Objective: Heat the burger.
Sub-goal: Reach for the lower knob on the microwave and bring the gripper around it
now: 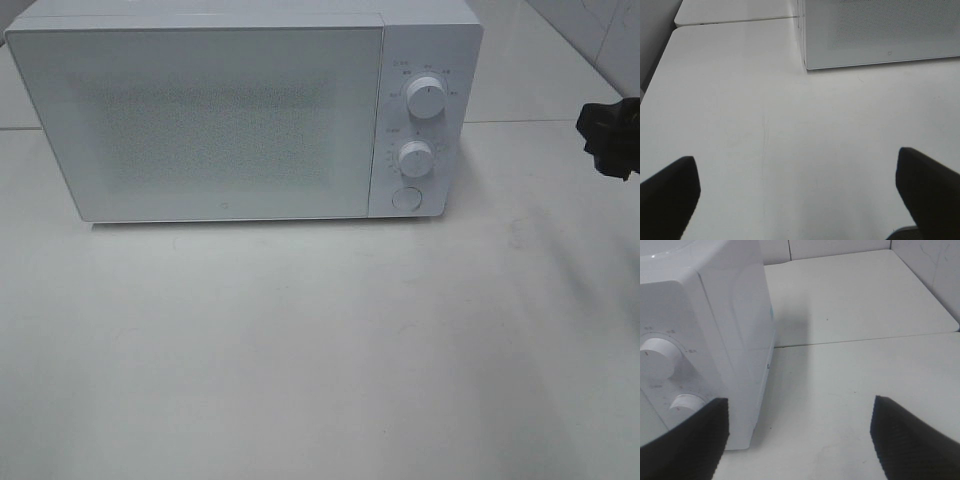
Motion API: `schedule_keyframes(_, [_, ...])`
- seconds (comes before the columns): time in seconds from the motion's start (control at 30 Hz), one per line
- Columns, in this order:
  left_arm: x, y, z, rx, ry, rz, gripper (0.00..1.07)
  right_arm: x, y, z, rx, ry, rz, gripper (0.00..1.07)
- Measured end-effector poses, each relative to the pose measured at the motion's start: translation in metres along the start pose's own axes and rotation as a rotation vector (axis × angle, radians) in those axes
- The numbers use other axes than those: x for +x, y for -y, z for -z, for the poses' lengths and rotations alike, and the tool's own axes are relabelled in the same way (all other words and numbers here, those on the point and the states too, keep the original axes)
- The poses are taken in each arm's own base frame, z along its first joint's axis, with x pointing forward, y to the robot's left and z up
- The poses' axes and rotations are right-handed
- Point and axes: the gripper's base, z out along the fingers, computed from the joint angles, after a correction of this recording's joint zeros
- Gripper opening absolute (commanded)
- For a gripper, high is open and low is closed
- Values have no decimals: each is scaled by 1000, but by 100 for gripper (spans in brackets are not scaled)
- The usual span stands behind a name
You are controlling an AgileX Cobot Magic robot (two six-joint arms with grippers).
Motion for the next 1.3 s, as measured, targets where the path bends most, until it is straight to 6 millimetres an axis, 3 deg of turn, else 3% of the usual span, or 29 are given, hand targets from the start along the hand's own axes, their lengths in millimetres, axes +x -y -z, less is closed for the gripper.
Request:
schedule_keyframes(0.4, [0,0,0,0,0,0,101,20,2,-8,47,81,4,76])
schedule_keyframes(0.47, [0,0,0,0,0,0,101,26,-12,-10,33,101,20,76])
schedule_keyframes(0.83, [0,0,0,0,0,0,101,49,-47,-16,55,122,94,76])
schedule_keyframes(1.3, [0,0,0,0,0,0,101,77,-70,-7,104,44,135,75])
